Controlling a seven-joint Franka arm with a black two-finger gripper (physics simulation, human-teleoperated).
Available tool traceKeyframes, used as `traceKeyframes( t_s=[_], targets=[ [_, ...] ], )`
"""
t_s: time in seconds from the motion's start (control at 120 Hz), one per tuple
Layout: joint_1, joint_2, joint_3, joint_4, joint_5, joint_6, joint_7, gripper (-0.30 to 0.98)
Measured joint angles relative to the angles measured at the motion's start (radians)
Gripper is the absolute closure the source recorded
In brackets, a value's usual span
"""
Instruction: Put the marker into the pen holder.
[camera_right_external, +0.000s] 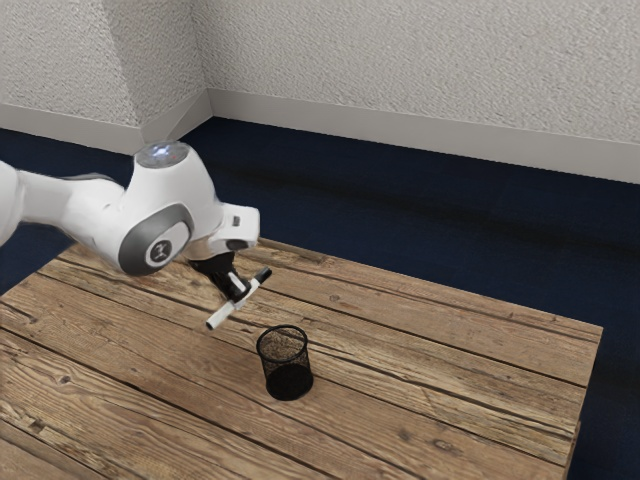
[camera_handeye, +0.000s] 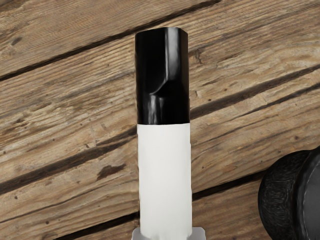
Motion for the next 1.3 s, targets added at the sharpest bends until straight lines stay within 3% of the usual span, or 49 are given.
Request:
traceKeyframes(
  t_s=[0.233,0.508,0.667,1.008,1.3],
  targets=[
    [0.059,-0.157,-0.115,-0.059,0.044,0.195,-0.037,0.79],
    [0.07,-0.196,-0.2,-0.166,0.027,0.425,-0.076,0.79],
    [0.071,-0.195,-0.266,-0.245,0.012,0.48,-0.118,0.79],
    [0.073,-0.132,-0.274,-0.269,0.006,0.517,-0.199,0.79],
    [0.132,-0.095,-0.273,-0.26,0.13,0.647,-0.236,0.79]
  ],
)
